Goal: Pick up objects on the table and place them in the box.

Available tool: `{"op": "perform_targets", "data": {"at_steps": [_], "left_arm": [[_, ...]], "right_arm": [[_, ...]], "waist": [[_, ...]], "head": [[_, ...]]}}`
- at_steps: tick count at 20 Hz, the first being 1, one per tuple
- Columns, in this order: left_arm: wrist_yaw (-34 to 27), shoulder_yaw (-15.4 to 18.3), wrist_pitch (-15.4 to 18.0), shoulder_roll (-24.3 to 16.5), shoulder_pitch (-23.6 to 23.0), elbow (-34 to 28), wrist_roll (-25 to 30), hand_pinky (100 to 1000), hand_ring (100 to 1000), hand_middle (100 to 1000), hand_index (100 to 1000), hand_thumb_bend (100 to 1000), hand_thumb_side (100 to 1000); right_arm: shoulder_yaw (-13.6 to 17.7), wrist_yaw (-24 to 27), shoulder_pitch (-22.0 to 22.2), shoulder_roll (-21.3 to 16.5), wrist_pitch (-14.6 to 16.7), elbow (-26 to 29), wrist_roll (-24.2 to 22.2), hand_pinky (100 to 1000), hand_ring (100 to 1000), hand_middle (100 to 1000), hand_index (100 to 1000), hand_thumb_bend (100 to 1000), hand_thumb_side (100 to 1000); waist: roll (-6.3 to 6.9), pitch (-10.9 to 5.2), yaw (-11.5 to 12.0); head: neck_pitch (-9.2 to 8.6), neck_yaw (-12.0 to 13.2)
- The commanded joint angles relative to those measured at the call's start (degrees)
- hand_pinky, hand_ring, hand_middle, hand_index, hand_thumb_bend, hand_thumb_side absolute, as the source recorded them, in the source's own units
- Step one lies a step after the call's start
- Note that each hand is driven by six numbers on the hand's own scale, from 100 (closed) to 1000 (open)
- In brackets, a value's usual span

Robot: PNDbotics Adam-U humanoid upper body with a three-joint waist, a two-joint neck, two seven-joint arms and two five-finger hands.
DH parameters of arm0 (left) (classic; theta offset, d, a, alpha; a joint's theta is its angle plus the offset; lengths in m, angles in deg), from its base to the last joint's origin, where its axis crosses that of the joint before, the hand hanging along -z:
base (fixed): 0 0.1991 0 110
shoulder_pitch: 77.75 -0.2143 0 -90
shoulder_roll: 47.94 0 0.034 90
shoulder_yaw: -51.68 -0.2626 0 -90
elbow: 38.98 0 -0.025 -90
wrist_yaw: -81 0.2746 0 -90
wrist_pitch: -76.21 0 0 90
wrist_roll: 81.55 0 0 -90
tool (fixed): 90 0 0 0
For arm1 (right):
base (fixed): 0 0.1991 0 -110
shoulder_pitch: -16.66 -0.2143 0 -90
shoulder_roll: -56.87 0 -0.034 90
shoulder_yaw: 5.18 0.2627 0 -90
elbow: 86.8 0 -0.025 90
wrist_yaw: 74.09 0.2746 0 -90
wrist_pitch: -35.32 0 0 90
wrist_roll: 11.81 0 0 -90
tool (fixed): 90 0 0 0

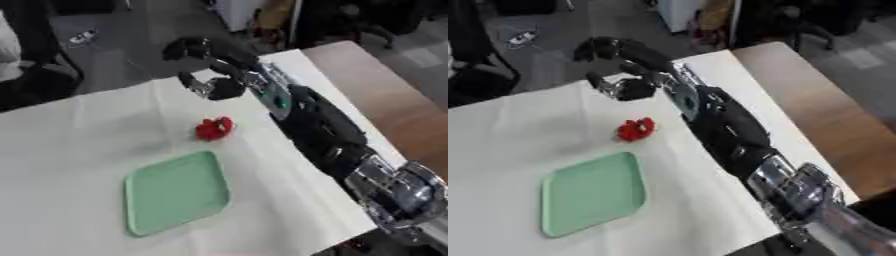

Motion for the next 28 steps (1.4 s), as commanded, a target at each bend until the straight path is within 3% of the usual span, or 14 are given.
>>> {"op": "perform_targets", "data": {"at_steps": [1,14,28], "left_arm": [[-0.3,0.2,0.3,-0.7,0.9,-1.0,-0.1,329,490,676,809,289,793],[-0.4,0.4,0.3,-0.6,0.8,-1.0,-0.2,327,489,674,809,290,795],[-0.5,0.4,0.2,-0.6,0.8,-1.0,-0.1,326,488,673,810,290,797]], "right_arm": [[1.1,-3.2,-1.0,-0.4,0.1,-0.6,1.2,739,750,828,870,100,924],[3.5,-12.8,-0.3,-0.1,-0.3,-6.2,5.5,735,755,833,877,100,943],[4.9,-20.2,1.6,0.8,0.8,-9.8,6.5,728,771,855,900,100,962]], "waist": [[0.05,-0.52,0.0],[0.33,-0.21,-0.2],[0.59,0.02,-0.3]], "head": [[-1.07,-0.3],[-1.22,-0.2],[-1.80,-0.6]]}}
